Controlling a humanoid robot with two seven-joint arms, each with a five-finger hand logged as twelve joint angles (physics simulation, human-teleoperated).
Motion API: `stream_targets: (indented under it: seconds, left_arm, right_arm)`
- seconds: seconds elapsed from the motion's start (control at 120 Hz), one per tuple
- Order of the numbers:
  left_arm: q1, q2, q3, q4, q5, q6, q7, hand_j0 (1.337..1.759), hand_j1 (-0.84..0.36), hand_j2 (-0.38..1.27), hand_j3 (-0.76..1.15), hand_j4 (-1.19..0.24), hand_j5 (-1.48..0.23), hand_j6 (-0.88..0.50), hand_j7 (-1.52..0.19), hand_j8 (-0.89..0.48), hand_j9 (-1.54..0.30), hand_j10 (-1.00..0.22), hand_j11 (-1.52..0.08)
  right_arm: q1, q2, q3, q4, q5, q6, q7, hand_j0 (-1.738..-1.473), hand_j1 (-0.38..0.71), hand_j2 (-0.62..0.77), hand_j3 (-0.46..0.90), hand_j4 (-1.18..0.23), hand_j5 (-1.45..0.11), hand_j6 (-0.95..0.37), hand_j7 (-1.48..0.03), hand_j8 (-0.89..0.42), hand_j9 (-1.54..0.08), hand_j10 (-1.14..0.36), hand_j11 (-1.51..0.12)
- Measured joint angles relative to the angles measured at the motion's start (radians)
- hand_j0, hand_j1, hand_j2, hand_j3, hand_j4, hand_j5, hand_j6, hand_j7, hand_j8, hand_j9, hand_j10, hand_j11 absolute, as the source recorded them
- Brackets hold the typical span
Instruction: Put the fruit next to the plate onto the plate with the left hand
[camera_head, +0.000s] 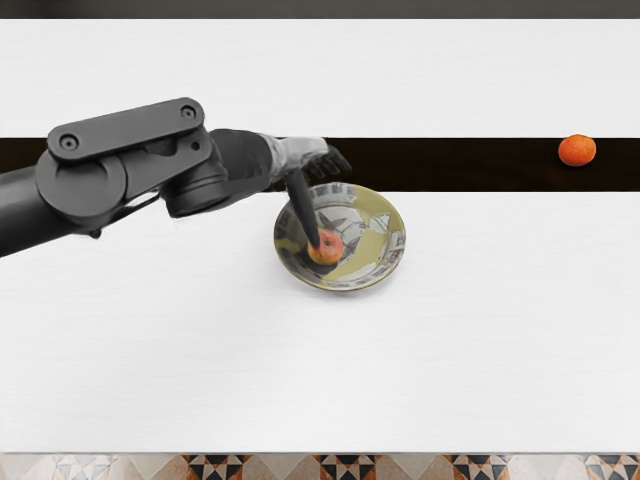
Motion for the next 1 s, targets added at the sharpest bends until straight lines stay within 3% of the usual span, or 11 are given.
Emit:
stream_targets:
  seconds: [0.208, 0.308, 0.633, 0.775, 1.0]
  left_arm:
    - [0.027, 0.257, -0.224, 0.0, -0.285, -0.386, 0.0, 1.658, 0.27, 0.04, 0.0, -0.08, -0.11, -0.06, -0.11, -0.06, -0.11, -0.07, -0.11]
    - [0.098, 0.339, -0.293, 0.001, -0.396, -0.48, 0.0, 1.658, 0.3, 0.02, 0.0, -0.06, -0.08, -0.04, -0.08, -0.04, -0.08, -0.05, -0.08]
    - [0.318, 0.57, -0.351, 0.01, -0.664, -0.536, 0.0, 1.658, 0.33, 0.01, 0.0, -0.02, -0.03, -0.02, -0.03, -0.02, -0.03, -0.02, -0.03]
    - [0.326, 0.688, -0.352, 0.018, -0.79, -0.538, 0.0, 1.658, 0.34, 0.0, 0.0, -0.01, -0.01, -0.01, -0.01, -0.01, -0.01, -0.01, -0.01]
    - [0.335, 0.711, -0.352, 0.08, -0.853, -0.538, 0.0, 1.658, 0.35, 0.0, 0.0, 0.0, 0.0, 0.0, 0.0, 0.0, 0.0, 0.0, 0.0]
  right_arm:
    - [0.0, 0.0, 0.0, 0.0, 0.0, 0.0, 0.0, -1.658, -0.33, 0.0, 0.0, -0.02, -0.02, -0.02, -0.02, -0.02, -0.02, -0.02, -0.02]
    - [0.0, 0.0, 0.0, 0.0, 0.0, 0.0, 0.0, -1.658, -0.33, 0.0, 0.0, -0.02, -0.02, -0.02, -0.02, -0.02, -0.02, -0.02, -0.02]
    - [0.0, 0.0, 0.0, 0.0, 0.0, 0.0, 0.0, -1.658, -0.33, 0.0, 0.0, -0.02, -0.02, -0.02, -0.02, -0.02, -0.02, -0.02, -0.02]
    - [0.0, 0.0, 0.0, 0.0, 0.0, 0.0, 0.0, -1.658, -0.33, 0.0, 0.0, -0.02, -0.02, -0.02, -0.02, -0.02, -0.02, -0.02, -0.02]
    - [0.0, 0.0, 0.0, 0.0, 0.0, 0.0, 0.0, -1.658, -0.33, 0.0, 0.0, -0.02, -0.02, -0.02, -0.02, -0.02, -0.02, -0.02, -0.02]
